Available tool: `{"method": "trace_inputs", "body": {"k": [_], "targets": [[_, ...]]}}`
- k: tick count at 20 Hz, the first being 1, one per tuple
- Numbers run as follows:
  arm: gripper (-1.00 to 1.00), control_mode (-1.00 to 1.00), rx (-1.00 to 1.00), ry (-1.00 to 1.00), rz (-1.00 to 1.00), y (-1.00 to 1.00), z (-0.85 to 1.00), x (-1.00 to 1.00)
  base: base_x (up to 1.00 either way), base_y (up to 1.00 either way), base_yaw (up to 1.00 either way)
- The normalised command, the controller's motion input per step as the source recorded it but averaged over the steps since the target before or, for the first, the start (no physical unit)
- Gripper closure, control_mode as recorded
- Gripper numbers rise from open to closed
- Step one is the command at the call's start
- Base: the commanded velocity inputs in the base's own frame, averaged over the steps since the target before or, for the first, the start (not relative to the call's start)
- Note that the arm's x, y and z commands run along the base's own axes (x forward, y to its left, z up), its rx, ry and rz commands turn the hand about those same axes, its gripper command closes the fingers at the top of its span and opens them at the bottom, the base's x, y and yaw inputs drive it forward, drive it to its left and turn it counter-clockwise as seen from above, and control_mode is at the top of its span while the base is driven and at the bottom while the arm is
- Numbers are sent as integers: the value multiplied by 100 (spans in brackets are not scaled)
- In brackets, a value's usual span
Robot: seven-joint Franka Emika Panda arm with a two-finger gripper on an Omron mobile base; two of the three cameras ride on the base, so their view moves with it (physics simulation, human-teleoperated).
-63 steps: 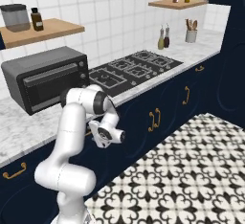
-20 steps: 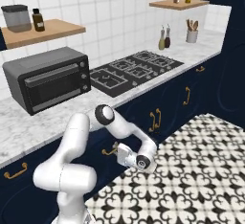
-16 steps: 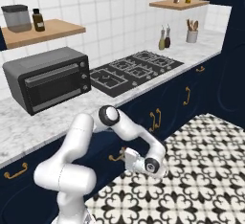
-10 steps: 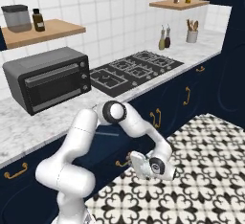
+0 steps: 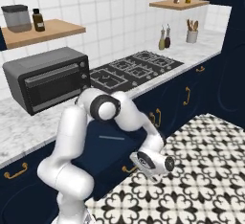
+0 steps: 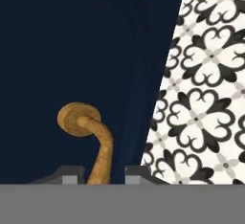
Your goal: Take a straw from the drawer in front and place it inside the glass cup on the dining counter.
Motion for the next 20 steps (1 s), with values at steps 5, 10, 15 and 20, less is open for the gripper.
{"method": "trace_inputs", "body": {"k": [5, 10, 15, 20], "targets": [[-100, -100, -55, 3, -33, -17, 5, -63, 0, 0, 0], [-100, -100, -29, 1, -30, -62, 35, -77, 0, 0, 0], [-100, -100, 0, 8, -20, -47, 100, -50, 0, 0, 0], [-100, -100, 2, 1, 0, -14, 100, -15, 0, 0, 0]]}}
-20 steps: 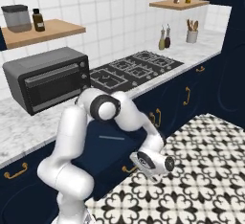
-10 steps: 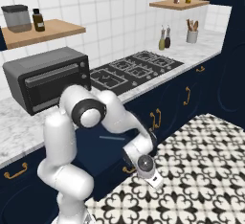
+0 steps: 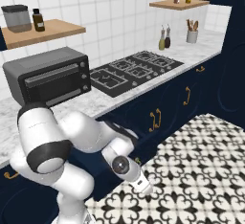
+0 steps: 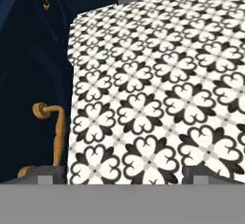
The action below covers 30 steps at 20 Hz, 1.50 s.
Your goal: Take a straw from the drawer in front and place it inside the glass cup on the dining counter.
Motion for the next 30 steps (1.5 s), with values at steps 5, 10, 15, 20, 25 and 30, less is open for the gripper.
{"method": "trace_inputs", "body": {"k": [5, 10, 15, 20, 25, 30], "targets": [[-100, -100, 12, 1, 6, -34, 100, 1, 0, 0, 0], [-100, -100, 23, 0, 5, -47, 100, 8, 0, 0, 0], [-100, -100, 27, -3, -6, -14, 100, 0, 0, 0, 0], [-100, -100, 23, -5, -8, 0, 100, 0, 0, 0, 0], [-100, -100, 41, -19, -1, 0, 100, 0, 0, 0, 0], [-100, -100, 19, -4, 1, 40, 62, -14, 0, 0, 0]]}}
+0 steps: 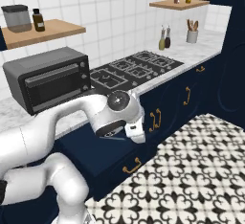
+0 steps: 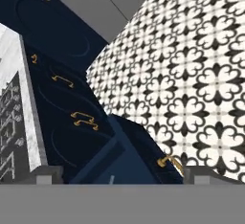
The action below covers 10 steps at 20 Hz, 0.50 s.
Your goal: Take a straw from the drawer in front and place it inside the glass cup on the dining counter.
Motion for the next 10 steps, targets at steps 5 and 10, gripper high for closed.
{"method": "trace_inputs", "body": {"k": [5, 10], "targets": [[-100, -100, 0, -14, 5, 94, -10, -12, 0, 0, 0], [-100, -100, -5, 5, 2, 99, -25, -1, 0, 0, 0]]}}
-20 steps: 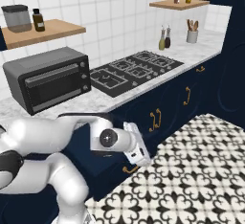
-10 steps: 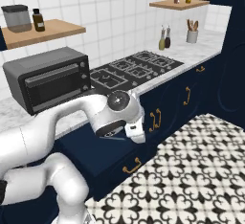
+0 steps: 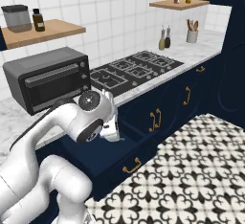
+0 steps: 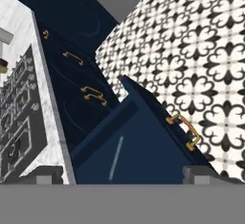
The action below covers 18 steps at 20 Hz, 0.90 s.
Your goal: Take a straw from the drawer in front and place it inside the glass cup on the dining counter.
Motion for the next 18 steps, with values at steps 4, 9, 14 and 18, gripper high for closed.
{"method": "trace_inputs", "body": {"k": [4, 9, 14, 18], "targets": [[-100, -100, -11, 17, 0, 81, -26, 0, 0, 0, 0], [-100, -100, -2, 11, 0, 27, -32, 5, 0, 0, 0], [-100, -100, 31, 5, 0, -19, -11, 14, 0, 0, 0], [-100, -100, 42, 13, 0, -13, 0, 19, 0, 0, 0]]}}
